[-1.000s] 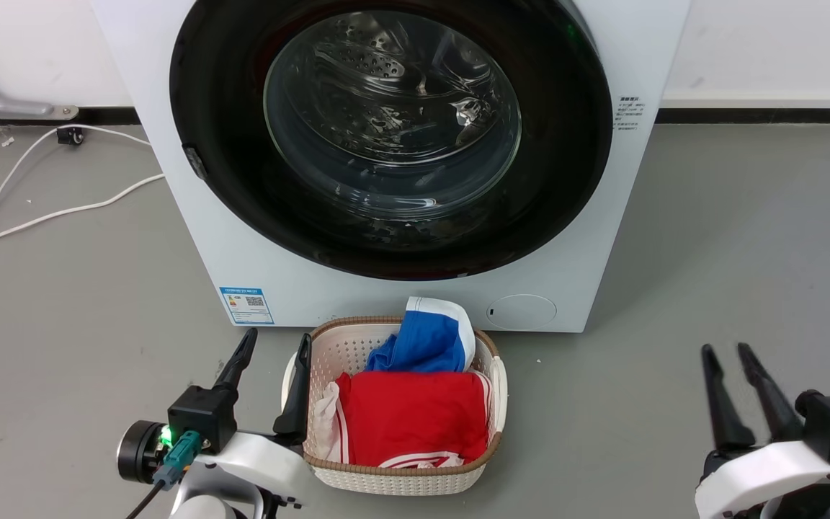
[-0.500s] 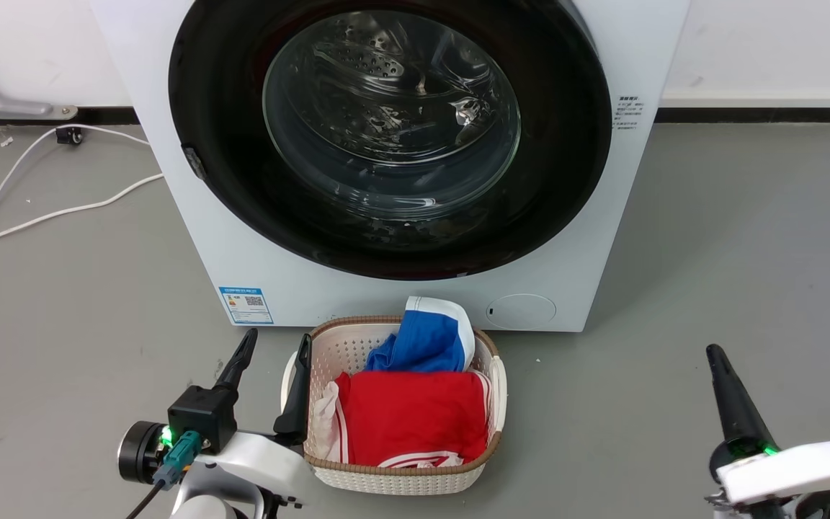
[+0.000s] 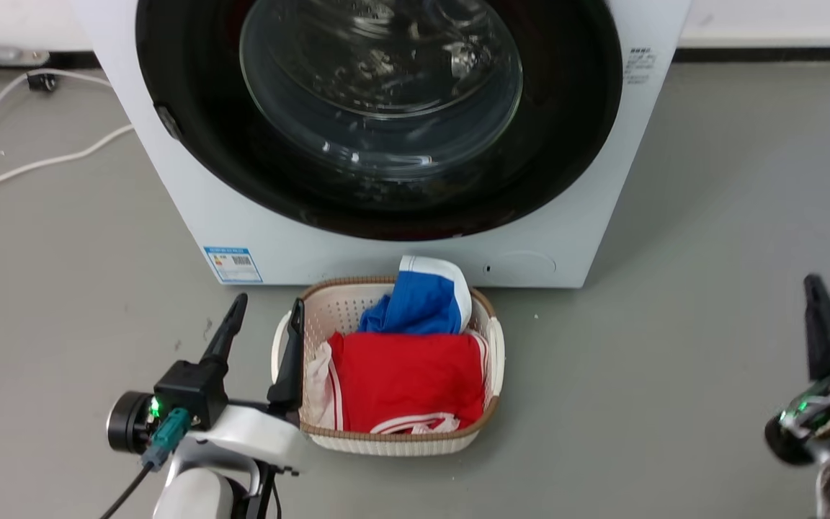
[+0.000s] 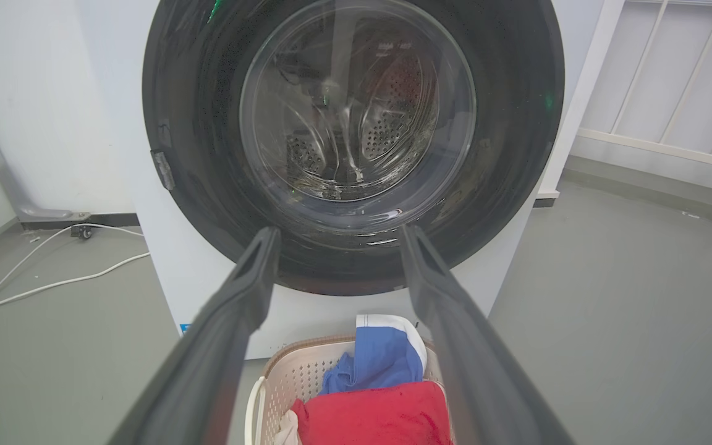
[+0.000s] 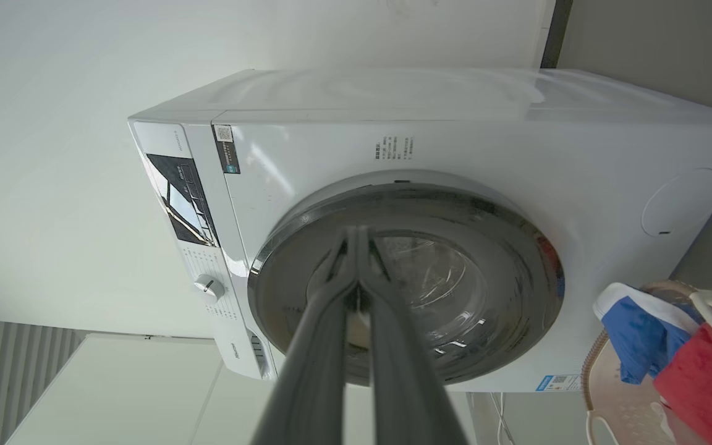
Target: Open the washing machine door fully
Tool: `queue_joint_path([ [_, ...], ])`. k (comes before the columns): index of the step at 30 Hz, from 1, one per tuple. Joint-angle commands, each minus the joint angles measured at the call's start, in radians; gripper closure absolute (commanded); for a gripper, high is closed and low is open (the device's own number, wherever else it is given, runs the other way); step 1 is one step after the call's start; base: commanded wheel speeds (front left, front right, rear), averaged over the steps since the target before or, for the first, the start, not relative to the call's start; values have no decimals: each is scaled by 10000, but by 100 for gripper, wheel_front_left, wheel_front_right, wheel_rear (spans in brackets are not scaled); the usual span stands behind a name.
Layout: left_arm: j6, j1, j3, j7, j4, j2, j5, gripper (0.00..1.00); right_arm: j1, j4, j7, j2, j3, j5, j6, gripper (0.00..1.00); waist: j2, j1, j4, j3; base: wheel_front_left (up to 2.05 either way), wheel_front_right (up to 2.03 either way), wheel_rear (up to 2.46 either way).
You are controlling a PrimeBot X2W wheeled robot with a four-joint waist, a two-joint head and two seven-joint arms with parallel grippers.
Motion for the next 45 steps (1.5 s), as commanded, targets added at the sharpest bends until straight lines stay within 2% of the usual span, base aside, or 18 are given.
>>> queue_joint_path([
  [1,2,-207,24,-24,-100,-35,40,0,-471,263,207,-205,-59,348,4,100,-1,0,-19,360,0,0,0],
  [6,-12,-609,118,-22,-288,-98,122,0,-2189,1878,999,-1132,-10,1717,4,100,-1,0,62,1154,0,0,0],
  [8,-24,-825,127,-22,-373,-133,184,0,-2927,2608,1371,-1579,319,2159,4,100,-1,0,107,1476,0,0,0],
  [9,-30,-918,132,-22,-405,-150,220,0,-3321,2930,1536,-1809,517,2323,4,100,-1,0,139,1639,0,0,0],
  [10,-45,-1153,157,-22,-496,-187,271,0,-4489,3833,1996,-2458,1245,2616,4,100,-1,0,246,2073,0,0,0],
  [13,-82,-1413,163,-22,-621,-253,312,0,-5674,4633,2354,-2979,2012,2735,4,100,-1,0,355,2495,0,0,0],
  [18,-119,-1770,80,-22,-794,-326,402,0,-7654,5748,2983,-3495,3301,2721,4,100,-1,0,563,3087,0,0,0],
  [22,-178,-2047,-35,-22,-901,-371,451,0,-9207,6650,3237,-3641,4148,2628,4,100,-1,0,732,3492,0,0,0],
  [30,-206,-2351,-109,-22,-1144,-441,471,0,-11553,8021,3671,-3453,5438,2285,4,100,-1,0,960,4019,0,0,0],
  [45,-199,-2649,-315,-22,-1273,-496,386,0,-13713,9686,3894,-2949,6435,1811,4,100,-1,0,1206,4679,0,0,0],
])
